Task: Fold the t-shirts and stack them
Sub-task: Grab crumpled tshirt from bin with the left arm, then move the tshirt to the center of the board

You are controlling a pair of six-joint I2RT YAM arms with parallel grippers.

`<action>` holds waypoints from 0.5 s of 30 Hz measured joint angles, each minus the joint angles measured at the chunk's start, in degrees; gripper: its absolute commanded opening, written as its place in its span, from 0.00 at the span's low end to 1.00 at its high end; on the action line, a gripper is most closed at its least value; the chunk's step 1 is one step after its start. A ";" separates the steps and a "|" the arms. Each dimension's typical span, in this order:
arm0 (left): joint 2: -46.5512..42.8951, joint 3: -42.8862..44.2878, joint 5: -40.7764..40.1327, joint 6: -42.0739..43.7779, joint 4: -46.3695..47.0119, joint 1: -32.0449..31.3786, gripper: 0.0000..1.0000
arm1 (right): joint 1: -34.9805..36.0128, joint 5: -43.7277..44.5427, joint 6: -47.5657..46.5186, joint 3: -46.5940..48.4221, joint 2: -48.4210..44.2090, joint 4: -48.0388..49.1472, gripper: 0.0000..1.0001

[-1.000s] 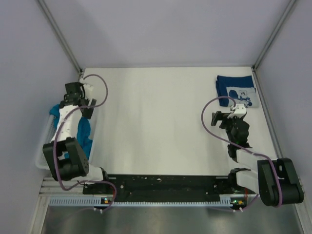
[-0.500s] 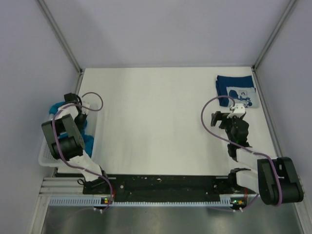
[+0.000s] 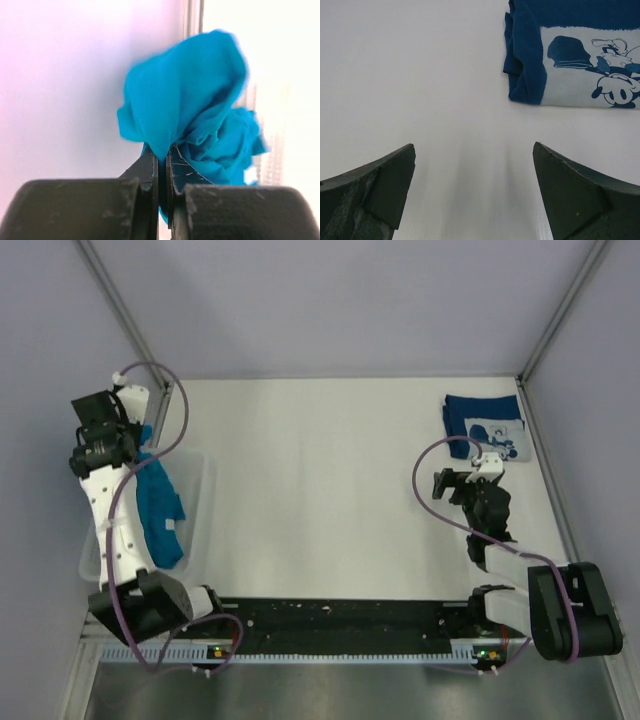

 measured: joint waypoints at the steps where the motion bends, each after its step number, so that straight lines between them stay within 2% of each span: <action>1: -2.93 2.60 2.19 0.04 -0.13 -0.26 0.00 | 0.00 0.00 0.00 0.00 0.00 0.00 0.99; 4: -11.65 8.61 11.23 0.24 -0.24 -2.43 0.00 | 0.00 1.14 0.44 0.00 0.00 -0.04 0.99; 6: -18.01 11.39 20.79 -0.26 -0.46 -5.62 0.00 | 0.00 4.20 1.73 0.02 0.00 -0.44 0.99; 9: -20.90 18.71 32.22 -3.32 -2.78 -10.58 0.00 | 0.00 6.91 2.64 0.02 -0.11 -1.36 0.99; 12: -21.29 21.88 37.16 -6.43 -0.42 -23.08 0.00 | 0.00 3.96 1.64 0.02 -3.02 -3.63 0.99; 15: -18.78 20.11 37.35 -8.98 -0.63 -36.63 0.00 | 0.00 -1.33 2.25 1.31 -12.20 -8.74 0.98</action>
